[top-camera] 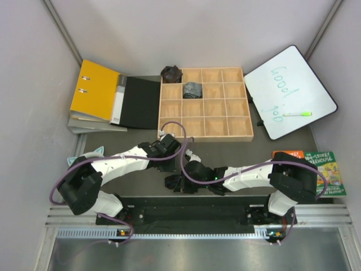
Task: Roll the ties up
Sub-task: Roll the tie at the center of the board.
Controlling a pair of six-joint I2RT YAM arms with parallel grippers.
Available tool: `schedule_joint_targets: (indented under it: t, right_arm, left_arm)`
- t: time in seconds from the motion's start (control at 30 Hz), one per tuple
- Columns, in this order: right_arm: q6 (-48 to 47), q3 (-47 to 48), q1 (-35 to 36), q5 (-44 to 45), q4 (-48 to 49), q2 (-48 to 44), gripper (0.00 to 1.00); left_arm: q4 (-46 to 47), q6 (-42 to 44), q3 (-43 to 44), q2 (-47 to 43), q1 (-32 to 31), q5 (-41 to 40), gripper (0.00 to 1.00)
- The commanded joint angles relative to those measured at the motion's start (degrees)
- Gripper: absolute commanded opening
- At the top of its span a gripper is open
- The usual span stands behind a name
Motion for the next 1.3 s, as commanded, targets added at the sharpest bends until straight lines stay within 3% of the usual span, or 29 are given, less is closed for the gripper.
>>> schedule_joint_targets:
  t: [0.0, 0.87, 1.27]
  right_arm:
    - [1.3, 3.5, 2.2, 1.1, 2.6, 1.9, 0.00]
    - [0.4, 7.7, 2.3, 8.0, 3.0, 9.9, 0.00]
    - [-1.3, 5.5, 2.5, 5.2, 7.9, 7.5, 0.00]
  left_arm:
    - [2.3, 1.4, -1.3, 0.3, 0.2, 1.3, 0.08]
    - [3.5, 0.5, -4.5, -0.5, 0.1, 5.5, 0.06]
    - [0.4, -0.2, -2.5, -2.1, 0.2, 2.0, 0.21]
